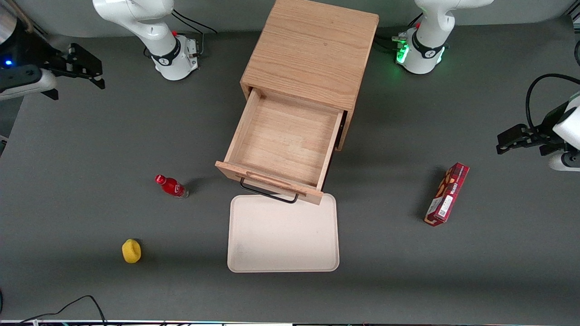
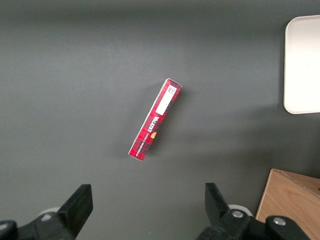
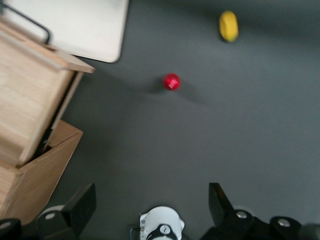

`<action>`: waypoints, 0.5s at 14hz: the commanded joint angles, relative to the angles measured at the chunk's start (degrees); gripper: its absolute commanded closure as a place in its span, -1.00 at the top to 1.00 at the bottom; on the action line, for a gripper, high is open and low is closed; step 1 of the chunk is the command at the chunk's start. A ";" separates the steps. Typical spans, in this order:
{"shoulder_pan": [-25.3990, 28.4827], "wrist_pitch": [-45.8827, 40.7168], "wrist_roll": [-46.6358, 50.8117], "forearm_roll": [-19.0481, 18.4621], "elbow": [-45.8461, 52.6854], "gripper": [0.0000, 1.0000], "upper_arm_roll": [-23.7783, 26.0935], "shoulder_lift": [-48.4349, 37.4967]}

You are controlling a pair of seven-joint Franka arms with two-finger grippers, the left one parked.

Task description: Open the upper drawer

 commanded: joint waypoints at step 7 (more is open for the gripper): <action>1.13 20.39 2.78 1.19 -35.41 1.00 -10.85 -19.07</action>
